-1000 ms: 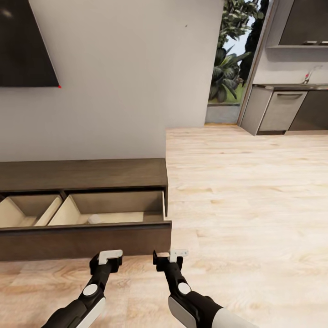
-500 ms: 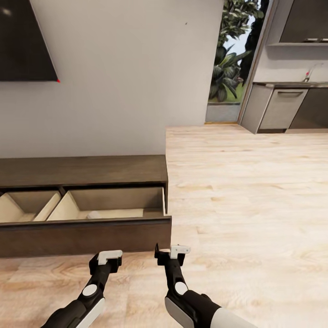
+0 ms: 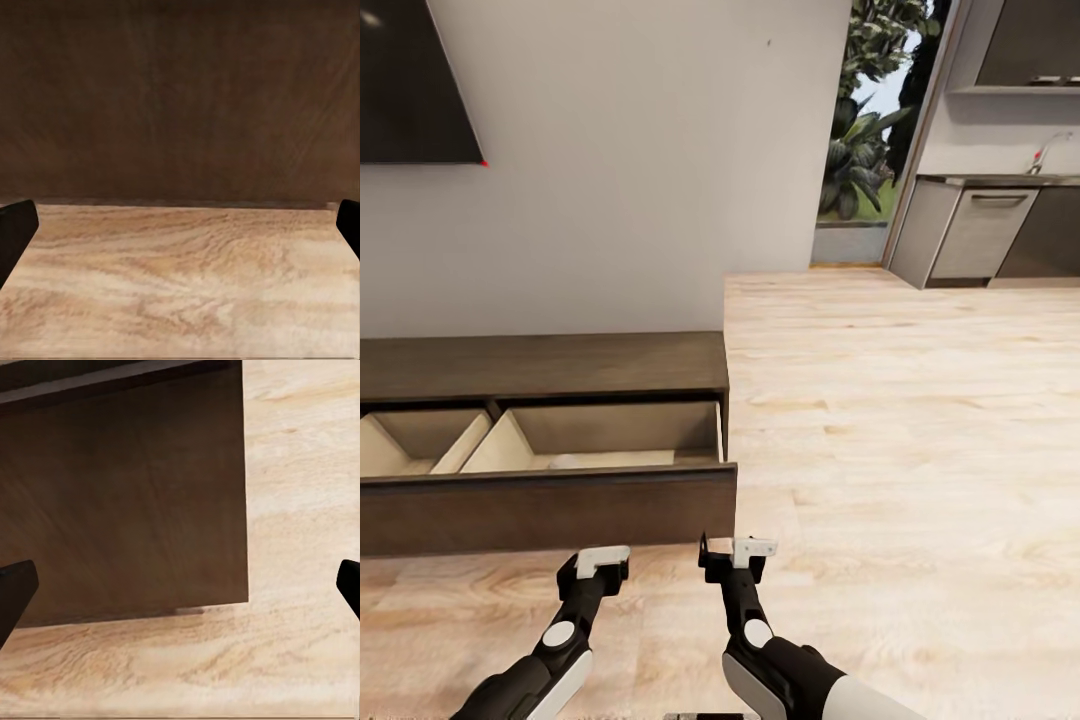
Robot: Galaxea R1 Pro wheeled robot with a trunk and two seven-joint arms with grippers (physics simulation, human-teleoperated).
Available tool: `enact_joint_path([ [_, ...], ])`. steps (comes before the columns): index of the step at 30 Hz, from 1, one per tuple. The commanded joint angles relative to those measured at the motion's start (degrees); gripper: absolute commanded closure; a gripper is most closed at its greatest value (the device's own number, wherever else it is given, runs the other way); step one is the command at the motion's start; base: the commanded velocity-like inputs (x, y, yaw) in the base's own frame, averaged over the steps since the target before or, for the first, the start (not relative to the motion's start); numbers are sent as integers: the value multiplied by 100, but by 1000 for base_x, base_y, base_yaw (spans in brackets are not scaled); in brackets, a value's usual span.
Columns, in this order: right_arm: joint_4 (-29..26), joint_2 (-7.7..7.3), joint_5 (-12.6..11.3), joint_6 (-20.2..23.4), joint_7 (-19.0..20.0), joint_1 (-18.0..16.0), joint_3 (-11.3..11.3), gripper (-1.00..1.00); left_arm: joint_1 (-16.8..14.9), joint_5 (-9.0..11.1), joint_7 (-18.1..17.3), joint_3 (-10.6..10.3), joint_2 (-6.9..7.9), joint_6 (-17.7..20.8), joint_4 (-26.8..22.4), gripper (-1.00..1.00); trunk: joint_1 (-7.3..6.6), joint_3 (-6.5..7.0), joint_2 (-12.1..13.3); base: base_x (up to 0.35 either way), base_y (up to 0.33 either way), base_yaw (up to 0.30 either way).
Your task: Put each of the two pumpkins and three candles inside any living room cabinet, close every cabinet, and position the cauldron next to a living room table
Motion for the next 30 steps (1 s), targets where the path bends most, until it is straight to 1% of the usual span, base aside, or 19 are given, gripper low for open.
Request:
enact_joint_path([
  [1,3,-3,-47,-32,-30,-10,49,-100,-8,62,41,-38,8,-44,-2,-100,1,-28,-4,0,0,0],
  [6,13,-12,-39,-38,-23,-10,49,-100,-7,70,41,-38,7,-44,-5,-100,14,-138,-11,0,0,0],
  [13,26,-20,-35,-39,-22,-10,49,-100,-8,95,37,-38,14,-40,-98,-100,14,-138,-11,3,0,0],
  [22,27,-22,-29,-38,-14,-10,51,-100,-8,130,23,-29,24,-30,-108,-100,14,-138,-11,148,0,0],
  [30,46,-22,-29,2,4,-10,62,-100,-8,130,41,-29,23,-30,-88,-100,14,-138,-11,237,0,0],
])
